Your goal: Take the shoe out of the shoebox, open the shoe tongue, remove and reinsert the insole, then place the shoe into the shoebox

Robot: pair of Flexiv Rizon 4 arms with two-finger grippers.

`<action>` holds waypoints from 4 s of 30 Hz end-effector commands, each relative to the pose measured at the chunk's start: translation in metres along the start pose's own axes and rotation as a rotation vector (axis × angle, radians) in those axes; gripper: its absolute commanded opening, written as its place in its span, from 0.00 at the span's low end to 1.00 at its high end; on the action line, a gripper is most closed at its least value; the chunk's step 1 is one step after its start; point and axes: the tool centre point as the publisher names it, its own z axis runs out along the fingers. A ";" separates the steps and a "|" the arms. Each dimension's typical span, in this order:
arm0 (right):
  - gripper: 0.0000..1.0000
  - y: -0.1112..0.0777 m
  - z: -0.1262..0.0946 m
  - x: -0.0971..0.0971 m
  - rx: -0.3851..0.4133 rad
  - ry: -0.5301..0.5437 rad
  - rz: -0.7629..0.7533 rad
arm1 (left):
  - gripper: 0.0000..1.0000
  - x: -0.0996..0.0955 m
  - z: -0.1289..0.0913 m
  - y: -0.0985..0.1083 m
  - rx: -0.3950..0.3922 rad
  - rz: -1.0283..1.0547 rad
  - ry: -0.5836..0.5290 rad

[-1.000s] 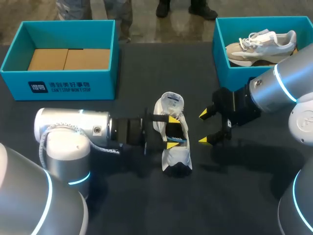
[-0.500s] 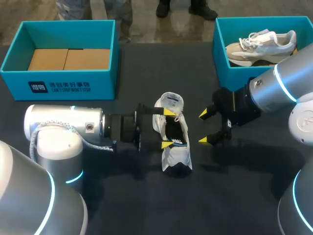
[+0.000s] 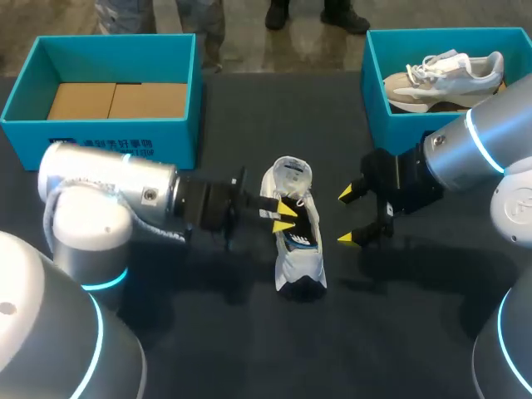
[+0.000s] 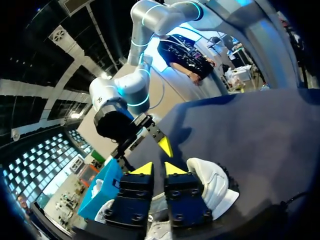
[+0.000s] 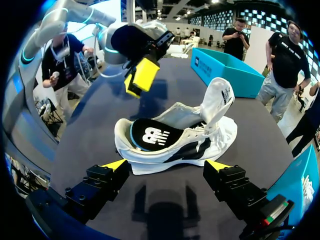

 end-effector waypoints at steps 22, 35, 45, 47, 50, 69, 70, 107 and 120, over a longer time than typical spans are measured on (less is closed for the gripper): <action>1.00 0.004 -0.035 -0.010 0.084 -0.025 -0.003 | 0.00 -0.015 -0.019 -0.024 0.094 0.034 0.726; 1.00 0.023 -0.086 -0.012 0.128 -0.038 -0.019 | 0.00 -0.022 -0.021 -0.020 0.054 0.068 0.993; 1.00 0.037 -0.111 -0.018 0.107 -0.008 -0.017 | 0.00 -0.024 -0.022 -0.019 0.046 0.071 0.987; 1.00 0.042 -0.109 -0.020 0.126 -0.024 -0.018 | 0.00 -0.024 -0.022 -0.019 0.046 0.071 0.987; 1.00 0.049 -0.109 -0.024 0.132 -0.061 0.015 | 0.00 -0.024 -0.022 -0.019 0.046 0.071 0.987; 1.00 0.057 -0.109 -0.026 0.168 -0.093 0.046 | 0.00 -0.022 -0.016 -0.008 -0.012 0.100 1.053; 1.00 0.057 -0.109 -0.026 0.168 -0.093 0.046 | 0.00 -0.022 -0.013 -0.004 -0.029 0.107 1.080; 1.00 0.020 -0.173 -0.022 0.295 -0.111 0.068 | 0.00 0.021 0.022 0.070 -0.222 0.337 1.257; 1.00 0.020 -0.173 -0.022 0.295 -0.111 0.068 | 0.00 0.044 0.026 0.088 -0.283 0.348 1.245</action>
